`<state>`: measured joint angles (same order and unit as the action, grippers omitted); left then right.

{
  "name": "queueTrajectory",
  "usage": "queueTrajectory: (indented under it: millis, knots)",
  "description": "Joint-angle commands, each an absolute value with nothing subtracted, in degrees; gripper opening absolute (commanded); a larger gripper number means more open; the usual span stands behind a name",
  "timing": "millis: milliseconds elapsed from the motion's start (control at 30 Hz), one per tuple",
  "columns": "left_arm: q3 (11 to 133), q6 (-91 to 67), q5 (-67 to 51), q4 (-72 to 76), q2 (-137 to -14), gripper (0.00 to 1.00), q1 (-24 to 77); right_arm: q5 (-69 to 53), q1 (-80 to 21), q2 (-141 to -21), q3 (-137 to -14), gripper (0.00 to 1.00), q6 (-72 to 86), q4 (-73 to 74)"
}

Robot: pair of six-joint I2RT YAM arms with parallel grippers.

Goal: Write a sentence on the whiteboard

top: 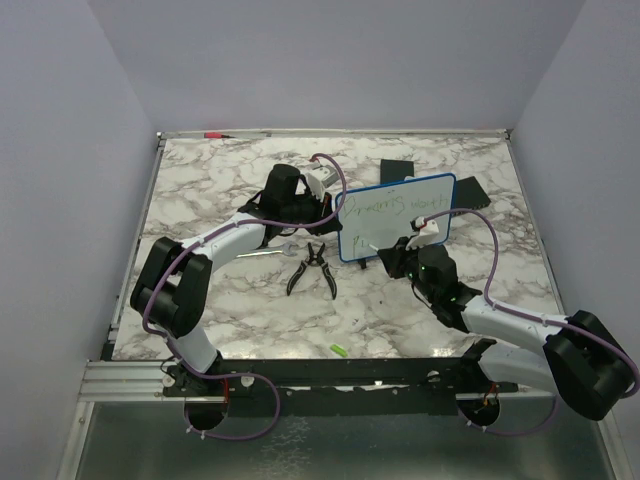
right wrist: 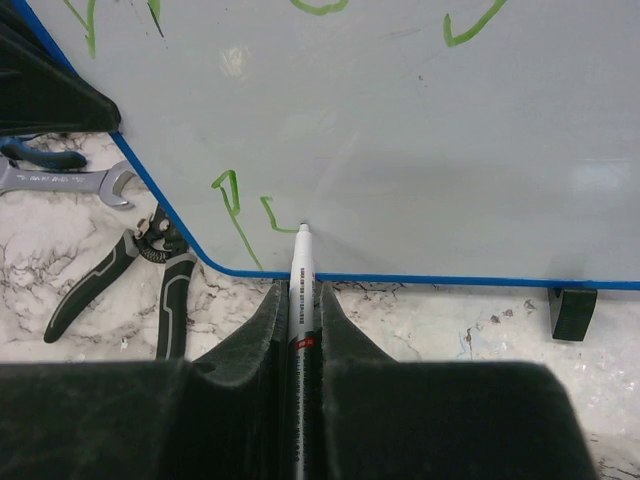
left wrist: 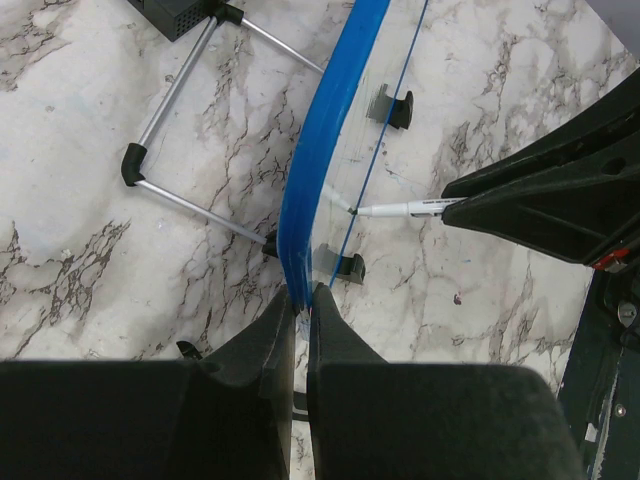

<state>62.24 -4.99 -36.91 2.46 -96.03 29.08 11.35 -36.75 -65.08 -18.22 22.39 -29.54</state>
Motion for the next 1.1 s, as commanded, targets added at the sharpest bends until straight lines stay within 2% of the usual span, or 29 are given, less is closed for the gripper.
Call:
queueTrajectory:
  millis: [0,433,1067]
  knots:
    - [62.9,-3.7,-36.7,0.1,-97.3,0.00,29.9,14.4,-36.3,-64.0,-20.2,0.01,20.8,-29.4]
    - [63.0,-3.8,-36.7,0.1,-97.3,0.00,29.9,14.0,-36.3,-61.5,-20.5,0.01,20.3,-28.9]
    - [63.0,-3.8,-36.7,0.1,-97.3,0.00,29.9,13.6,-36.3,-65.9,-18.4,0.01,22.0,-30.6]
